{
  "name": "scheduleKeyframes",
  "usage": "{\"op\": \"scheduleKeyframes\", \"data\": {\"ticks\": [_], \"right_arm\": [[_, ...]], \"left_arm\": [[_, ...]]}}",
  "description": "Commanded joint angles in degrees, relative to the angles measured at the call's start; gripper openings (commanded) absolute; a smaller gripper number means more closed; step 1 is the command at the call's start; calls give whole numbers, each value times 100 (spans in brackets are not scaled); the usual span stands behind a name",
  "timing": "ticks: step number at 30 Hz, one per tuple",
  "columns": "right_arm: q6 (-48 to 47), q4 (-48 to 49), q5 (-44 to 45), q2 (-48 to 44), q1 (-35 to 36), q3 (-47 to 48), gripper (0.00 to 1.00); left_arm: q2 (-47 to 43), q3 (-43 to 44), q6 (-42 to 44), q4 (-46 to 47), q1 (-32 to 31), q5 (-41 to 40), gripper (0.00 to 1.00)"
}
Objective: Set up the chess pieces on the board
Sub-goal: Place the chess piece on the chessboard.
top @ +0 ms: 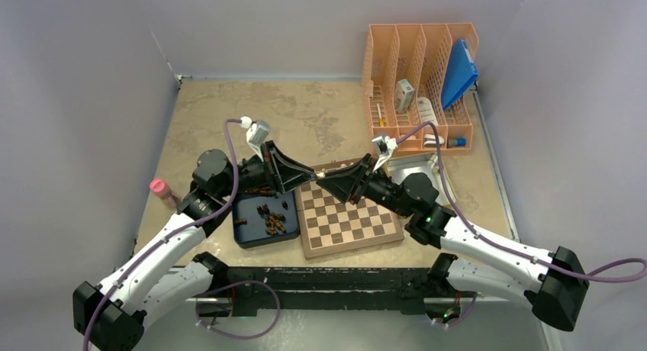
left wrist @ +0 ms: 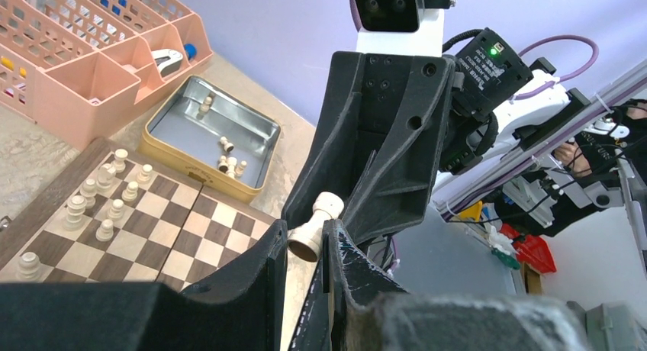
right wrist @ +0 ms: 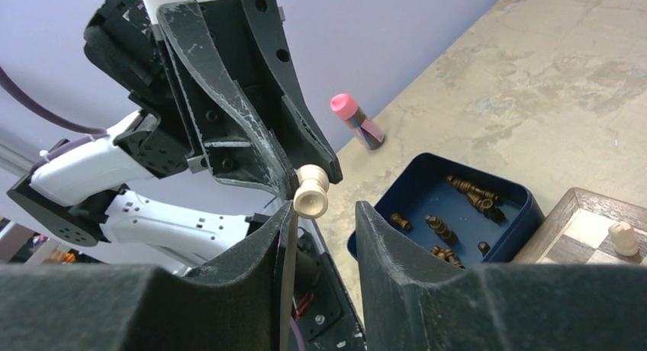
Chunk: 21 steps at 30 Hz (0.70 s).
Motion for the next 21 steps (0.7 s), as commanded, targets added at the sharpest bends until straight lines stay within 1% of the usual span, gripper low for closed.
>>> {"op": "scheduleKeyframes", "data": {"ticks": [1, 4, 6, 12, 16, 17, 18, 19, 20, 21], "right_arm": [[73, 411, 165, -216, 0, 126, 38], [61, 399, 260, -268, -4, 135, 38], [35, 430, 296, -252, -4, 144, 37], [-9, 624, 289, 15, -4, 234, 20], [-4, 611, 246, 72, -4, 249, 12], [-5, 590, 277, 36, -4, 208, 11], [-8, 546, 315, 12, -4, 176, 11], [-6, 490, 407, -27, -9, 140, 10], [-8, 379, 439, -52, -6, 122, 10], [0, 242, 478, -70, -4, 122, 10]], "left_arm": [[-7, 44, -101, 224, -29, 175, 0], [16, 40, -80, 184, -25, 202, 0], [24, 31, -89, 198, -22, 213, 0], [44, 9, -235, 215, -20, 330, 0], [4, -44, -301, 172, -20, 235, 1], [-7, -43, -297, 93, -24, 148, 11], [-17, -29, -323, -37, -19, 5, 28], [-18, 11, -339, -274, -16, -182, 40], [-5, 77, -307, -541, -18, -337, 46], [25, 182, -188, -855, -17, -460, 49]]}}
